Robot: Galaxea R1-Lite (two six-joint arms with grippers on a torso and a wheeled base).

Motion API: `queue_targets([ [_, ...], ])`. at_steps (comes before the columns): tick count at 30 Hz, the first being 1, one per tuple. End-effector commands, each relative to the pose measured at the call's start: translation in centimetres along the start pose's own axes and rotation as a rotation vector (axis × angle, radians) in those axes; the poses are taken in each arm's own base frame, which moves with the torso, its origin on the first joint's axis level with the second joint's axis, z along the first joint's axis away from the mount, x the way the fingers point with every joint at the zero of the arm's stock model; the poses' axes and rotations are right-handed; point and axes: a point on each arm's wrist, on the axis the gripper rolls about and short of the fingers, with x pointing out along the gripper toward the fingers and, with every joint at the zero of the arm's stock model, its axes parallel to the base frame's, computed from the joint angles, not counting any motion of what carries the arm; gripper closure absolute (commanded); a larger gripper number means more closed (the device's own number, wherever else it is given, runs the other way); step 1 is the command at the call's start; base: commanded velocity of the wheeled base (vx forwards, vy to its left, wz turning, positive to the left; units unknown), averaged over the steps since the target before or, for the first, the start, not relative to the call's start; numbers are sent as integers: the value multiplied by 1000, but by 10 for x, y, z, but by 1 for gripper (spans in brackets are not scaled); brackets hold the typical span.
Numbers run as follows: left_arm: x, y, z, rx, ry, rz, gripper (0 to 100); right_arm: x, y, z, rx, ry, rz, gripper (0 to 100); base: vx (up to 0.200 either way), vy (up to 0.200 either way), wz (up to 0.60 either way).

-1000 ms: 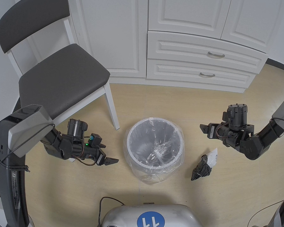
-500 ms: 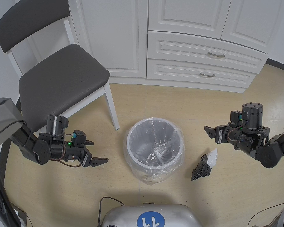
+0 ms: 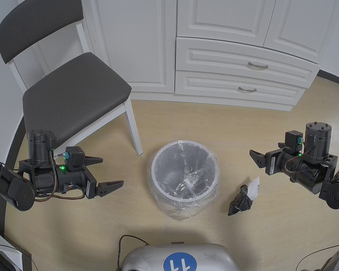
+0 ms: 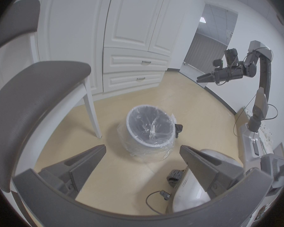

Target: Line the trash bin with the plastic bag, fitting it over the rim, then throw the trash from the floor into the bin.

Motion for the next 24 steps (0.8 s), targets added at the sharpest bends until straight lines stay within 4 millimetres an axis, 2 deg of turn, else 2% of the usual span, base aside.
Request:
queue_targets([
  [1,-18,-15,8,16,-63,1,0,-7,-1,3,1,-15,2,0,0,0,0],
  [12,-35,-30,11,-37,-213,21,0,-21,-10,-1,-47,19,-25,0,0,0,0],
  [15,-42,-34,9,-60,-265,120,0,-34,-14,4,-69,1,-31,0,0,0,0],
  [24,-44,-52,19,-121,-322,231,0,-32,-15,11,-58,-28,-116,0,0,0,0],
])
